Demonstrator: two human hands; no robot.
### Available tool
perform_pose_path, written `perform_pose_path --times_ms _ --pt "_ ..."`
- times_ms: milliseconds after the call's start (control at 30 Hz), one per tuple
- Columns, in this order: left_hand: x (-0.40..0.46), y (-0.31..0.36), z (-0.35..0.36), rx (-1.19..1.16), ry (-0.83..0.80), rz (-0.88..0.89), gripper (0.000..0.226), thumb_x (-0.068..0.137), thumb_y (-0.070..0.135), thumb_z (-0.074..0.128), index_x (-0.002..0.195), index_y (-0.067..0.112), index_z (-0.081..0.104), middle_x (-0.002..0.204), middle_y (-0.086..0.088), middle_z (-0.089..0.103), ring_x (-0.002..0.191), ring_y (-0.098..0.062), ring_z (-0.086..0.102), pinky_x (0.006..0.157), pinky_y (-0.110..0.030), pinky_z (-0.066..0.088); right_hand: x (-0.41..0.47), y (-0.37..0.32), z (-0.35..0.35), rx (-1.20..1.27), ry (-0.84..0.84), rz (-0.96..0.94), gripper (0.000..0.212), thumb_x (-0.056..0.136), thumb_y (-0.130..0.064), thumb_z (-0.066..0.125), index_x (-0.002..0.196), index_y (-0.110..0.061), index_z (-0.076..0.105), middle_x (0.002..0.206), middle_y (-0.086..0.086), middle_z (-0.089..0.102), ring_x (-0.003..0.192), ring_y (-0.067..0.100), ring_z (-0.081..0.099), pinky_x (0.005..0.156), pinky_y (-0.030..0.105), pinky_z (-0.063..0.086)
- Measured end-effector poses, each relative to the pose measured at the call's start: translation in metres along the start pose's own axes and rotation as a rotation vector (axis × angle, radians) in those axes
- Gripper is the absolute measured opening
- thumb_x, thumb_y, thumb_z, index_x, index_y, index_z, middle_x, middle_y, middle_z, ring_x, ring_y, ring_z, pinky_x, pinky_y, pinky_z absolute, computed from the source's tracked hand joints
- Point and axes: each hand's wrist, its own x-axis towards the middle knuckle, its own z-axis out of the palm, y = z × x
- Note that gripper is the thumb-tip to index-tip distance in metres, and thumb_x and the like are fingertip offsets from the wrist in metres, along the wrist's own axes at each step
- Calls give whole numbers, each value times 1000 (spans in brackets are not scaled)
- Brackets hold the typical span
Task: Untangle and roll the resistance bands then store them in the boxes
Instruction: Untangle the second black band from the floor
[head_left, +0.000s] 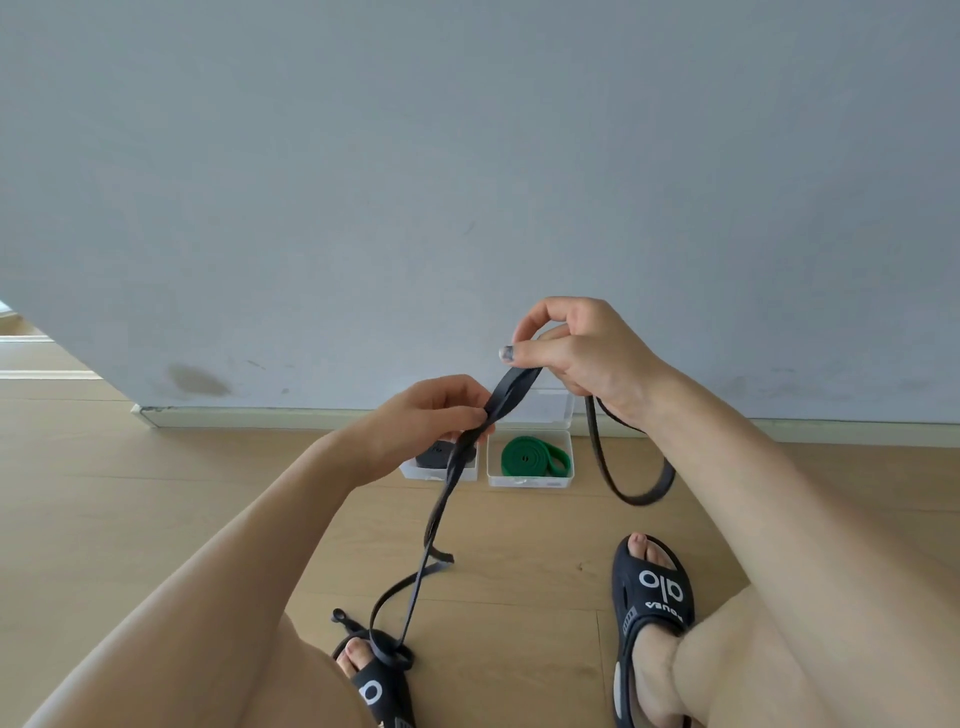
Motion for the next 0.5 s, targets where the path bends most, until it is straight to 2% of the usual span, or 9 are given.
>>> perform_pose_path --times_ms 67,133,200,300,400,500 --pt "-1 5 0 81 68 27 10 92 -3 62 94 7 62 86 1 66 82 -13 61 78 -23 49 -1 0 0 32 2 -3 14 90 -11 76 89 -10 63 43 -15 46 45 12 23 44 23 20" --pt "-2 8 5 197 116 52 13 83 2 61 80 14 56 74 8 59 70 -12 52 67 -20 42 -1 0 1 37 4 -4 11 91 -11 74 89 -10 63 45 -15 43 45 12 23 44 23 21" --pt "-1 8 13 333 143 81 9 76 15 52 71 19 46 65 12 48 64 -13 42 61 -25 36 -1 0 3 33 0 -7 10 92 -11 73 87 -12 64 48 -10 37 44 11 24 44 23 23" --pt "5 8 18 454 176 129 10 79 15 47 72 16 41 71 1 44 68 -24 47 64 -38 41 0 0 3 54 6 -16 9 92 -10 71 87 -14 66 52 -4 30 44 11 23 44 23 23" --pt "11 8 13 536 213 176 24 86 2 51 71 18 39 72 3 43 62 -10 39 59 -21 33 1 1 3 61 9 0 7 93 -9 69 88 -13 66 50 -6 31 43 11 22 45 24 21" --pt "12 6 6 517 246 144 25 85 0 52 71 16 39 68 5 39 59 -7 33 57 -18 32 1 2 2 56 16 4 6 93 -8 68 89 -12 67 49 -7 32 43 10 23 45 24 20"
